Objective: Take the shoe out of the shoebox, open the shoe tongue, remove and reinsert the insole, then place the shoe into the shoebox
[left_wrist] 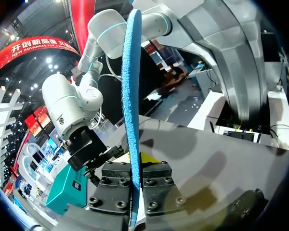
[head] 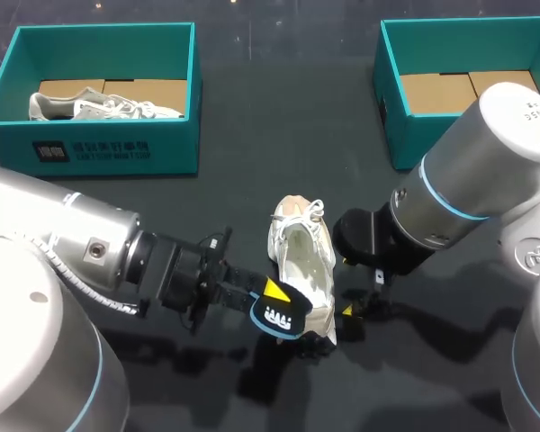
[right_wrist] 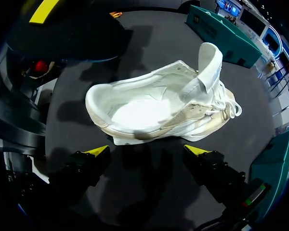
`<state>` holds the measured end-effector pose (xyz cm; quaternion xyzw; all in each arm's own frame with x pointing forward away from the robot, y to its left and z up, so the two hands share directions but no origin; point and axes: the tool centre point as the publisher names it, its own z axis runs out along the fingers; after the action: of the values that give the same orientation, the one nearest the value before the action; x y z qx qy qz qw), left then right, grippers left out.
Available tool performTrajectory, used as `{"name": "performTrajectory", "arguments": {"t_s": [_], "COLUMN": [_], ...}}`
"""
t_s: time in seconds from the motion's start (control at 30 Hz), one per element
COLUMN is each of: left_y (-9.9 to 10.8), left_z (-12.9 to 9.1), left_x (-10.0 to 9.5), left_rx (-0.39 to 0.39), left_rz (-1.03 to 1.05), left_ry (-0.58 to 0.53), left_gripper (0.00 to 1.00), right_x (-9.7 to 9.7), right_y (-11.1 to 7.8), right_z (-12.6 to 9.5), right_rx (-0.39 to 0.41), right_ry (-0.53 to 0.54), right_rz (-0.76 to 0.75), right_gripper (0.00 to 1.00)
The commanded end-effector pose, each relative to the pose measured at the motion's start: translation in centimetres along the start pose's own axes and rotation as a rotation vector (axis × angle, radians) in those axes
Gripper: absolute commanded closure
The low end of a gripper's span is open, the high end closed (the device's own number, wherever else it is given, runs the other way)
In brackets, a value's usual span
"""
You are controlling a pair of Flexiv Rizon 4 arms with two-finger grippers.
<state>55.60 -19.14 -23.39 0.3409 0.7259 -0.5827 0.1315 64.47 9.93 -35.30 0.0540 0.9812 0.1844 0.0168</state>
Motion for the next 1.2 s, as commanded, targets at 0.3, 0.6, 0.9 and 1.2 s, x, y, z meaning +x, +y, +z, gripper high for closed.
{"name": "performTrajectory", "arguments": {"t_s": [0.3,0.6,0.9,1.2], "left_y": [1.3,1.6,2.4,3.3], "left_z": [1.3,1.9,2.5,3.0], "left_x": [-0.1,-0.5,-0.8,-1.0], "left_rx": [0.024,0.045,0.046,0.076], "left_rz": [-0.023,-0.030,-0.044,-0.046], "left_ry": [-0.013,-0.029,-0.034,-0.042], "left_gripper": [1.00,1.00,1.00,1.00], "right_x": [0.1,0.1,0.1,0.1], "right_y": [0.0,0.0,0.0,0.0], "right_z": [0.1,0.1,0.1,0.1], "right_rx": [0.001,0.001,0.001,0.001], "right_ry": [-0.002,-0.002,-0.002,-0.002], "right_rz": [0.000,0.000,0.000,0.000], "right_gripper": [0.00,0.00,0.00,0.00]}}
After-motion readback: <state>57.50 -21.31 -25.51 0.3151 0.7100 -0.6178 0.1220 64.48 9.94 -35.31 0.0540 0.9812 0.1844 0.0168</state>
